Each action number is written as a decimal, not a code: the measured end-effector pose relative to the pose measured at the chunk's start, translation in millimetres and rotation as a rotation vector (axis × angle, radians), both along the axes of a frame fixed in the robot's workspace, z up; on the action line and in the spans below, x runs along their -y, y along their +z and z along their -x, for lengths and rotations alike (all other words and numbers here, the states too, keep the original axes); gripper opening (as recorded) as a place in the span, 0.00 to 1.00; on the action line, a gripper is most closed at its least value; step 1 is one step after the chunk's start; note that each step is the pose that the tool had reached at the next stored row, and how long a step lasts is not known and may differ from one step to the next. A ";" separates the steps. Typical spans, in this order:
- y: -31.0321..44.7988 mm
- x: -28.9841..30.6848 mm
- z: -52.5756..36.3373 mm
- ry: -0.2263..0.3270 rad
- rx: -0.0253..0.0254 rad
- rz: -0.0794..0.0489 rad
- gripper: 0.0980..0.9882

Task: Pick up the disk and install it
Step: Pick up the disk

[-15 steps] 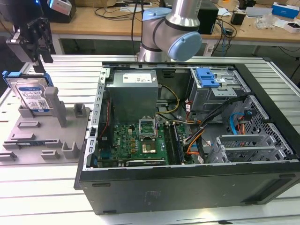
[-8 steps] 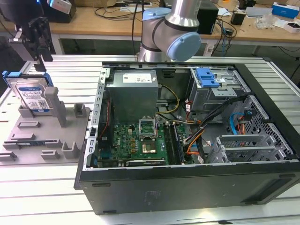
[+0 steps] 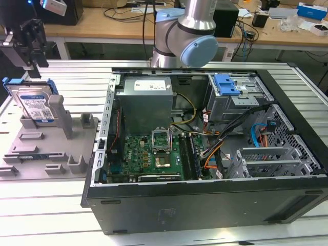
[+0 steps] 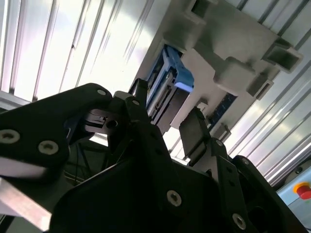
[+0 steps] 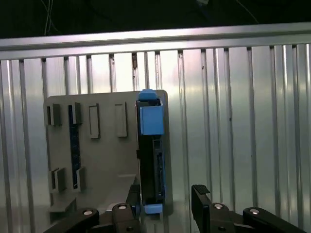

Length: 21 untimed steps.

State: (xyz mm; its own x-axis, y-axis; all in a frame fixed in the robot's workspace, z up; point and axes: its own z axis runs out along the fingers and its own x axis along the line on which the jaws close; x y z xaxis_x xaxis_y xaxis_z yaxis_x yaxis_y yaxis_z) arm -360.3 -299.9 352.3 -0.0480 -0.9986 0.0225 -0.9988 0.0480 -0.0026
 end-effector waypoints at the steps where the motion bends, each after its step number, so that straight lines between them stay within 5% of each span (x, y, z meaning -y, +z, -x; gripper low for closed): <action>1: -0.4 0.0 3.4 0.002 0.0000 0.000 0.50; 10: -7.1 1.0 46.1 0.012 -0.0002 0.000 0.50; 16: -10.1 15.2 48.6 0.017 -0.0002 0.000 0.50; 21: -12.5 15.2 48.6 0.017 -0.0004 0.000 0.50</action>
